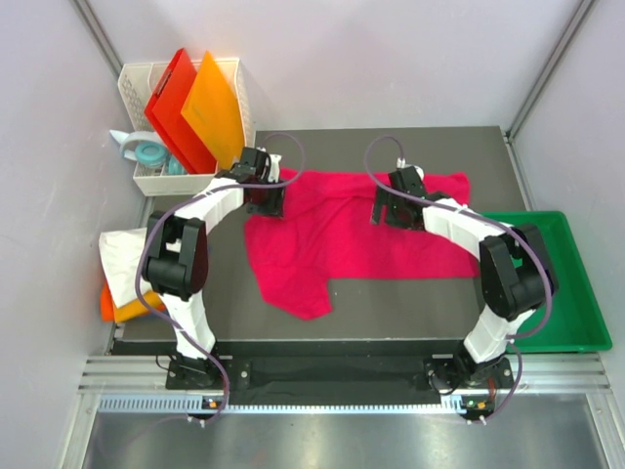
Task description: Fold and stack the t-shirts
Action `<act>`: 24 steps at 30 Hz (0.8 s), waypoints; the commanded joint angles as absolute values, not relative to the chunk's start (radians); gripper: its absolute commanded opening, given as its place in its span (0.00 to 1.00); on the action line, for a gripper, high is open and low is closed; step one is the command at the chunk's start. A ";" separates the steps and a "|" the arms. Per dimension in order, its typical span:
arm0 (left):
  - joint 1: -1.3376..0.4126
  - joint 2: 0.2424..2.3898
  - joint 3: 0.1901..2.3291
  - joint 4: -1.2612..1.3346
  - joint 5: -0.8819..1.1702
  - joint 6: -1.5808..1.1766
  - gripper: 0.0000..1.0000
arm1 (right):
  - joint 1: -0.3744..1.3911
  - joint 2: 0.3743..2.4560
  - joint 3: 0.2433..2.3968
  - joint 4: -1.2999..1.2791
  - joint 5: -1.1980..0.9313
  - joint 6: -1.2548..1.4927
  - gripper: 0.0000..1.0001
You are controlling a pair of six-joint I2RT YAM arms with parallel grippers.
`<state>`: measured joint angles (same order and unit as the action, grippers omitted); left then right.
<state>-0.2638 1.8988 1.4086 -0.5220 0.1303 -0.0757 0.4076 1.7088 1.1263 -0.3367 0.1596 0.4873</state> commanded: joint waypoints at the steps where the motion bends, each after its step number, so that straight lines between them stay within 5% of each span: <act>1: -0.264 1.838 1.451 -0.453 0.118 -0.068 0.63 | 0.445 1.698 1.189 -0.324 0.169 0.497 0.88; 5: -0.258 1.844 1.506 -0.370 0.106 -0.087 0.69 | 0.474 1.716 1.259 -0.341 0.170 0.494 0.88; 9: -0.256 1.954 1.638 -0.357 0.094 -0.072 0.49 | 0.497 1.764 1.336 -0.348 0.164 0.499 0.81; 14: -0.256 2.172 1.883 -0.465 0.101 -0.045 0.27 | 0.531 1.890 1.523 -0.394 0.112 0.526 0.49; 24: -0.252 2.289 1.951 -0.477 0.089 -0.020 0.24 | 0.666 2.117 1.819 -0.462 0.060 0.535 0.50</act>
<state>-0.2611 2.2932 1.8999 -0.4725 0.0891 -0.0418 0.6159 2.0651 1.7073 -0.4297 0.0975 0.5251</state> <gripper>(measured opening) 0.249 0.503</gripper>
